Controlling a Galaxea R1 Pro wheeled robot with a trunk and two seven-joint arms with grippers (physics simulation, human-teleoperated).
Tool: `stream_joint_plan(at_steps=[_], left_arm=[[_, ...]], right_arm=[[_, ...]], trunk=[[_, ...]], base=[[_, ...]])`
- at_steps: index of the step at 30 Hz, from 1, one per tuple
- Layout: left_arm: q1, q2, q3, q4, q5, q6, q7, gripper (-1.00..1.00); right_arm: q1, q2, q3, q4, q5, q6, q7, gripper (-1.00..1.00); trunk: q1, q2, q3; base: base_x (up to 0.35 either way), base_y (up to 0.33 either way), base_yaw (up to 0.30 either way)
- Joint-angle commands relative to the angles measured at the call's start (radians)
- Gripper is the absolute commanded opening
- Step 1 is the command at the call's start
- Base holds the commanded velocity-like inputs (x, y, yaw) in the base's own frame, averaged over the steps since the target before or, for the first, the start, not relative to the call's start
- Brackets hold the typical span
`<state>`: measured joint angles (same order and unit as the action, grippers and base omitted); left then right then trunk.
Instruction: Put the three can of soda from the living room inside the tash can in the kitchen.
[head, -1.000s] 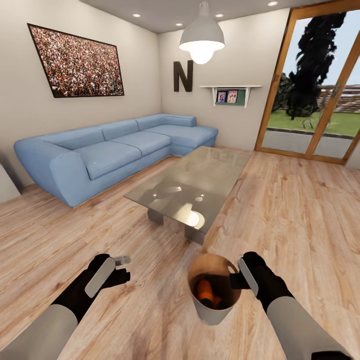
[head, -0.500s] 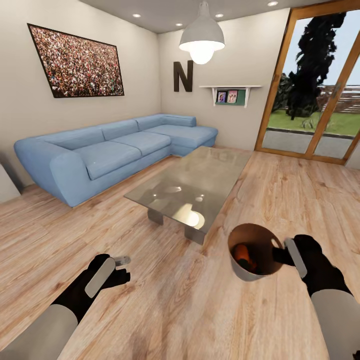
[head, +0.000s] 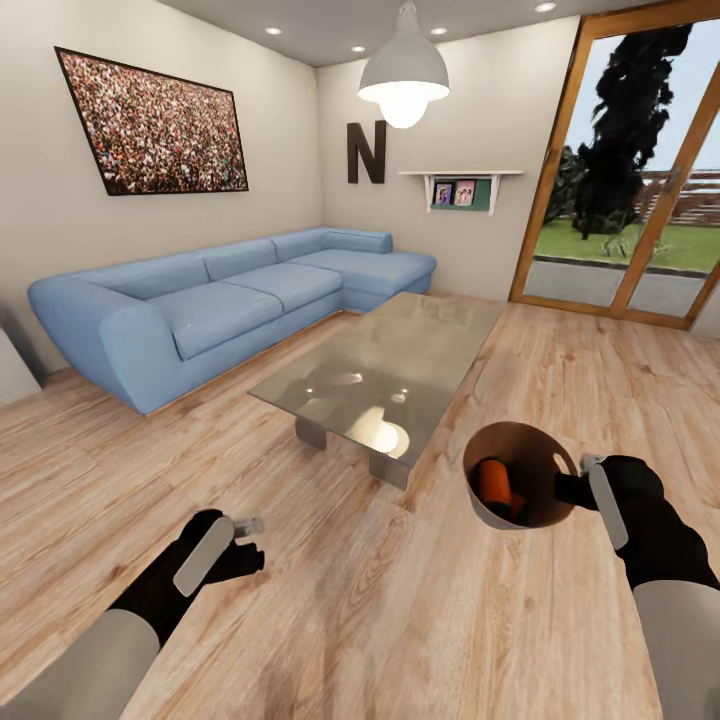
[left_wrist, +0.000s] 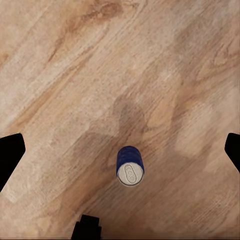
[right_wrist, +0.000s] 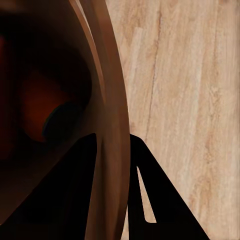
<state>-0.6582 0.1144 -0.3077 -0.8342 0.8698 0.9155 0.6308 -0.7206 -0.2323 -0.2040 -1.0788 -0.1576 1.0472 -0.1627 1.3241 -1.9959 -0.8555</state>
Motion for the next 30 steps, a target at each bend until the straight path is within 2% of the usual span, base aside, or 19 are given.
stream_joint_plan(at_steps=[1,5,19,30], left_arm=[[0.000,-0.003,0.000,0.003,0.000,0.001,0.001,1.00],[0.000,-0.014,0.001,0.010,0.001,0.002,0.002,1.00],[0.000,-0.033,0.002,0.016,0.006,0.004,-0.004,1.00],[0.000,-0.036,0.002,0.101,0.007,-0.007,-0.017,1.00]], right_arm=[[-0.001,0.000,0.001,-0.001,-0.016,0.000,0.006,-1.00],[0.000,0.001,0.002,-0.001,-0.016,0.000,0.006,-1.00],[0.000,0.003,0.007,-0.002,-0.016,0.000,0.006,-1.00],[0.001,0.006,0.013,-0.002,-0.013,0.000,0.006,-1.00]], trunk=[[0.000,0.000,0.000],[0.000,0.000,0.000],[-0.054,0.098,0.044],[-0.092,0.168,0.075]], base=[[0.000,0.000,0.000],[0.000,0.000,0.000],[0.000,0.000,0.000],[0.000,0.000,0.000]])
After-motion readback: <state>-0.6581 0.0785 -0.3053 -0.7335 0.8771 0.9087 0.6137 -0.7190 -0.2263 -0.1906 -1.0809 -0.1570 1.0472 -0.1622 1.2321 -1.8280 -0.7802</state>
